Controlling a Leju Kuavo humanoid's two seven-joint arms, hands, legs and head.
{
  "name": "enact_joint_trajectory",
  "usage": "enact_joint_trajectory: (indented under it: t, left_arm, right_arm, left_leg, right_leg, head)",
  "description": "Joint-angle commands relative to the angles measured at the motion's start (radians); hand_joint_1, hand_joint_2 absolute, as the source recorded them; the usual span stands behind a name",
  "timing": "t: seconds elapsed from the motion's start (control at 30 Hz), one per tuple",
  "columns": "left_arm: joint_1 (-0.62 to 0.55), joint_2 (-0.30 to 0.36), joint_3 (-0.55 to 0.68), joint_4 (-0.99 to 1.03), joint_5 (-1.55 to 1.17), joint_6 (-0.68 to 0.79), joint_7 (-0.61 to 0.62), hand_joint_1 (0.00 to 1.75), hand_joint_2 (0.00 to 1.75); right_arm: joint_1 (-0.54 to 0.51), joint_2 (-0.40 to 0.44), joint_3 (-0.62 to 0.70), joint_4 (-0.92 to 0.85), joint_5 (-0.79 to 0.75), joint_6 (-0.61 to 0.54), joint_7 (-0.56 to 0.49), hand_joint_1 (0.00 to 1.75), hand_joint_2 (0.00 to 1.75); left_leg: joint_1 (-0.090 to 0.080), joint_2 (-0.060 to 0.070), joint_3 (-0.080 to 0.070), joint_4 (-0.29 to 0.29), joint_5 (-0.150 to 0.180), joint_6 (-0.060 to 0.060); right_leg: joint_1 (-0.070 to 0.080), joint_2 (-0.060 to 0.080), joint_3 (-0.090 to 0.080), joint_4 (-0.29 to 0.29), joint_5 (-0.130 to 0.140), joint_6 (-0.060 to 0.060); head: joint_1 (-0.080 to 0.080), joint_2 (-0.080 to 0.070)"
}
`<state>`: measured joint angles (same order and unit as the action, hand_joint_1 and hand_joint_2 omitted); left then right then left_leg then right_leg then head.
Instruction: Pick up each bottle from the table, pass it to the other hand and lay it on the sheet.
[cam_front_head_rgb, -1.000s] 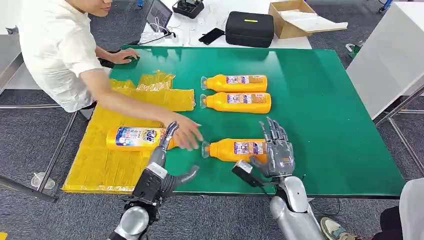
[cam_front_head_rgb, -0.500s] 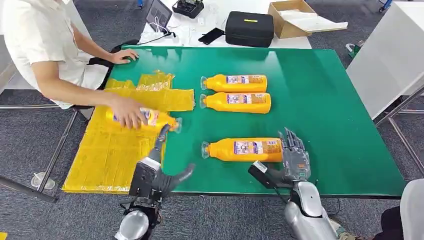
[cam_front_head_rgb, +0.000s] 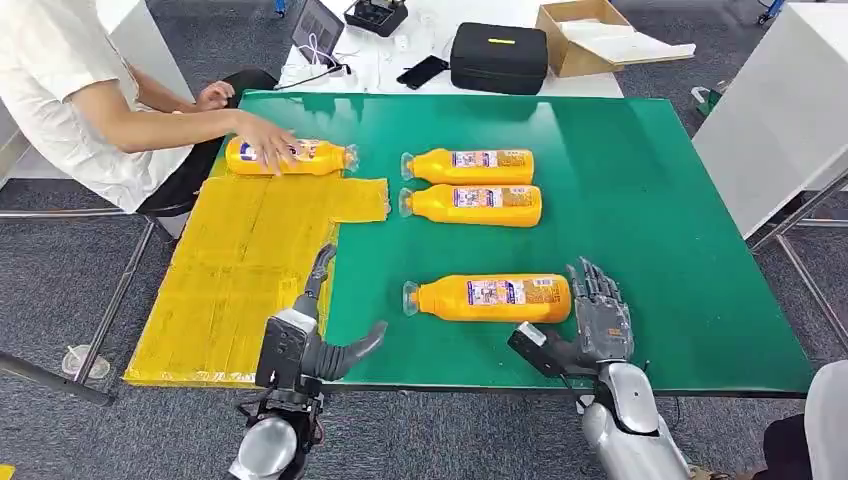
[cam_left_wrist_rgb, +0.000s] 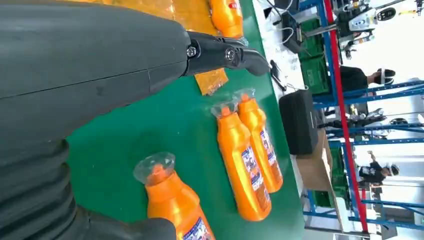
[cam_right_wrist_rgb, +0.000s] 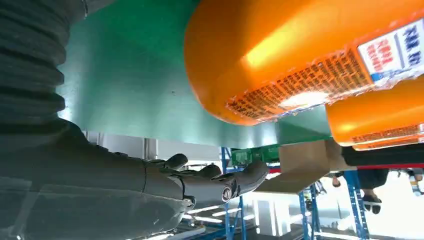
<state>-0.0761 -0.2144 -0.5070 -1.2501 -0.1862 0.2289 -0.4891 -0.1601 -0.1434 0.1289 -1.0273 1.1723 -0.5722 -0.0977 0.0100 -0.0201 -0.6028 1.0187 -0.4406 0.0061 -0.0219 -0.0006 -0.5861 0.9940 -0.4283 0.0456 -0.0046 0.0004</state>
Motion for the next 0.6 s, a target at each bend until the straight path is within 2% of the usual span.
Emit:
enact_joint_trajectory:
  t: [0.03,0.2,0.57,0.6]
  left_arm:
    - [-0.044,0.023,-0.016,0.035,0.008,-0.018,0.003,0.0,1.75]
    - [-0.041,0.019,-0.007,0.041,0.068,-0.073,0.039,0.0,1.75]
    - [-0.041,0.022,-0.026,0.044,0.036,-0.059,0.041,0.0,1.75]
    - [-0.041,0.022,-0.027,0.045,0.04,-0.064,0.043,0.0,1.75]
  right_arm:
    - [-0.06,0.011,0.041,0.054,0.0,-0.021,-0.021,0.0,1.75]
    - [-0.057,0.012,0.082,0.008,-0.009,0.006,-0.02,0.0,1.75]
    - [-0.045,-0.002,0.099,-0.018,-0.013,0.023,-0.017,0.0,1.75]
    - [-0.041,-0.003,0.099,-0.026,-0.026,0.03,-0.018,0.0,1.75]
  left_leg:
    - [0.001,0.004,0.001,0.0,0.0,0.0]
    - [0.0,0.003,0.001,0.0,0.0,0.0]
    - [0.0,0.002,0.001,0.0,0.0,0.0]
    - [0.002,0.005,0.003,0.0,-0.001,0.0]
  right_leg:
    - [0.001,0.002,0.001,-0.001,0.001,-0.002]
    - [0.001,0.002,0.0,0.0,0.001,-0.001]
    - [0.0,0.001,0.001,0.0,0.001,-0.002]
    - [0.002,0.003,0.003,-0.001,0.001,-0.004]
  head:
    - [0.0,0.0]
    - [0.0,0.0]
    - [0.0,0.0]
    - [0.0,0.0]
